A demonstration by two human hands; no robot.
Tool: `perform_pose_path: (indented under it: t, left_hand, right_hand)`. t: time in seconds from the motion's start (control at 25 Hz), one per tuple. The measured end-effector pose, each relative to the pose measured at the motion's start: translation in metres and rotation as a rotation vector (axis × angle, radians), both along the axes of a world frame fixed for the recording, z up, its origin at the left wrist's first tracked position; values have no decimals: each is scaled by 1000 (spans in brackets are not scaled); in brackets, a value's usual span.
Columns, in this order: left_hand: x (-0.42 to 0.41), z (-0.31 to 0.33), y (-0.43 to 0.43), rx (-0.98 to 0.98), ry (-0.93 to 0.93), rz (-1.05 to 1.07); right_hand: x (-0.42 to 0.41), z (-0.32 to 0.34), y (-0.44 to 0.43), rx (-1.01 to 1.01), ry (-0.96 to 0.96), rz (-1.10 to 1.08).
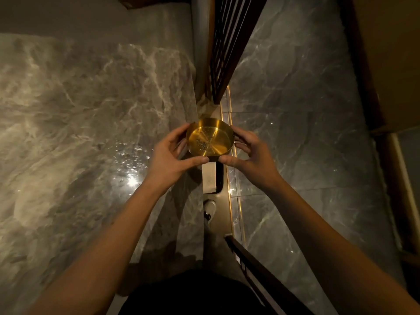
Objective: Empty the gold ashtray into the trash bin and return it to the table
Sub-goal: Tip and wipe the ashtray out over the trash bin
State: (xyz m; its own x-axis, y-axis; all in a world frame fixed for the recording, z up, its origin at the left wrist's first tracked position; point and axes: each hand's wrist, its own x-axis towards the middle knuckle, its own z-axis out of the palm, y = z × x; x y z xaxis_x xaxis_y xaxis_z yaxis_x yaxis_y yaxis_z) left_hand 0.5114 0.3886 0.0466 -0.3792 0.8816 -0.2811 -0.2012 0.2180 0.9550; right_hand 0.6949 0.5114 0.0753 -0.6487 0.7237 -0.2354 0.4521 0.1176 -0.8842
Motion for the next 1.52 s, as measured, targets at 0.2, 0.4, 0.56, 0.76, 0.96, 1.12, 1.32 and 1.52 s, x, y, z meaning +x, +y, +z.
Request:
perform_pose_path:
  t: [0.2,0.4,0.56,0.76,0.96,1.12,1.32,1.52]
  left_hand:
    - [20,-20,11,-61,-59,4]
    - [67,-49,40,-166,-66,-19]
    - [104,-81,63,-258,-69,4]
    - [132,-127,83,-375,-79,62]
    - [140,-184,98,-493,-66,113]
    - [143,-230,98,-565,-58,149]
    - [141,-285,94,-632,-64,143]
    - [142,-338,86,-764,-110,246]
  right_hand:
    - [19,-23,5,-128,36,-100]
    - [62,-55,23,-266,61,-215]
    - [93,-90,46,-393,39,-232]
    - [112,-153,72,-524,31,-214]
    - [113,-235,88,-669,6,-204]
    - [110,-299,87,-736,-22,-185]
    - [107,-358,81,-766,-36,-138]
    - [97,-408,69,-806,-88,-103]
